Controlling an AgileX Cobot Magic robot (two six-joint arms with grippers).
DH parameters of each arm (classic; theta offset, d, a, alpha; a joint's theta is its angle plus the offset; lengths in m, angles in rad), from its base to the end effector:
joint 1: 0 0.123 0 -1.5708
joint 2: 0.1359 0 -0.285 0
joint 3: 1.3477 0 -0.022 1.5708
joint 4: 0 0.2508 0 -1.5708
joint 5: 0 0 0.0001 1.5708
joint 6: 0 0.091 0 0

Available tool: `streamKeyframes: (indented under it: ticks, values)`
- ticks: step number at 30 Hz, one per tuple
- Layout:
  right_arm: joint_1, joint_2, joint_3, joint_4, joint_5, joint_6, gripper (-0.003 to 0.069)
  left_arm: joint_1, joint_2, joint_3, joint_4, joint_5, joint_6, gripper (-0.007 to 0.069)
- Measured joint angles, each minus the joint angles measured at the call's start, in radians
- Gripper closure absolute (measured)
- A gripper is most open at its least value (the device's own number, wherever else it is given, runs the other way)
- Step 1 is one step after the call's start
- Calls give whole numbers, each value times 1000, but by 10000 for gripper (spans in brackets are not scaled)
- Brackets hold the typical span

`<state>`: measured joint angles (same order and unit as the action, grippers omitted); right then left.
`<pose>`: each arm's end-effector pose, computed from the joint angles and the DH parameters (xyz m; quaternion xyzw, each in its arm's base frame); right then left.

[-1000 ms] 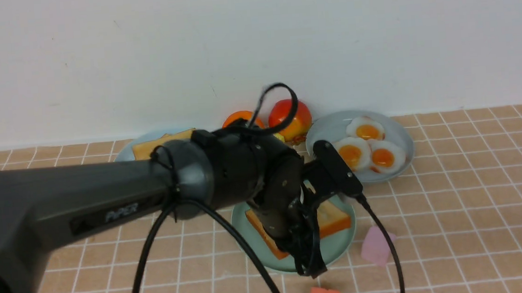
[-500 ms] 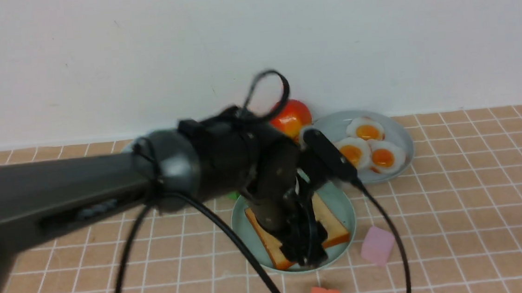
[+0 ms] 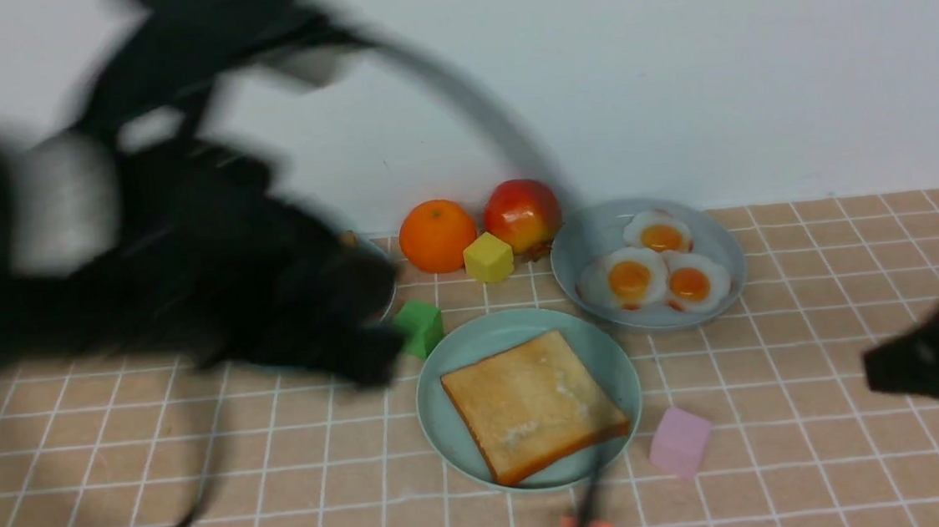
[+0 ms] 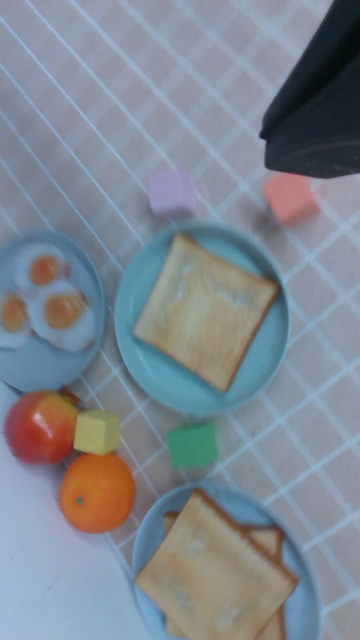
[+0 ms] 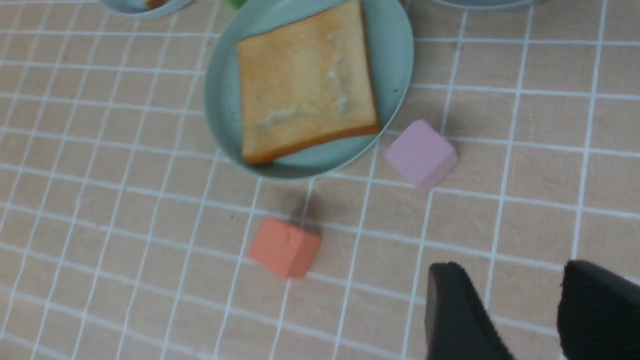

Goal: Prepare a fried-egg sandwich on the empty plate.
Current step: Use the right arm to grab a fried egg

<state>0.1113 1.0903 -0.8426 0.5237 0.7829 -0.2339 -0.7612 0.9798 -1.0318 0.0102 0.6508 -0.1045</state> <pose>0.2047 0.0552 0.3077 -0.0413 0.9254 0.2116 0.3116 0.1447 -0.1371 0.3909 0.2801 0.8163 -0.2076 0.4606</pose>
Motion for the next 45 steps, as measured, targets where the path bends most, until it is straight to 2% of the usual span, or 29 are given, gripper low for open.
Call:
streamKeyframes:
  ticks: [7, 13, 18, 28, 45]
  values:
    - [2, 367, -190, 45, -66, -6, 347, 0, -455, 410, -40, -248, -32, 638]
    - [39, 621, -398, 45, -95, -22, 346, 0, -633, 532, -43, -319, -50, 638]
    - [35, 793, -584, 16, -108, -22, 329, 0, -637, 536, -43, -369, -55, 638]
    - [10, 1026, -805, -15, -108, -22, 295, 0, -587, 536, -43, -403, -55, 638]
    - [10, 1139, -869, 39, -185, -22, 294, 0, -561, 539, -44, -405, -55, 638]
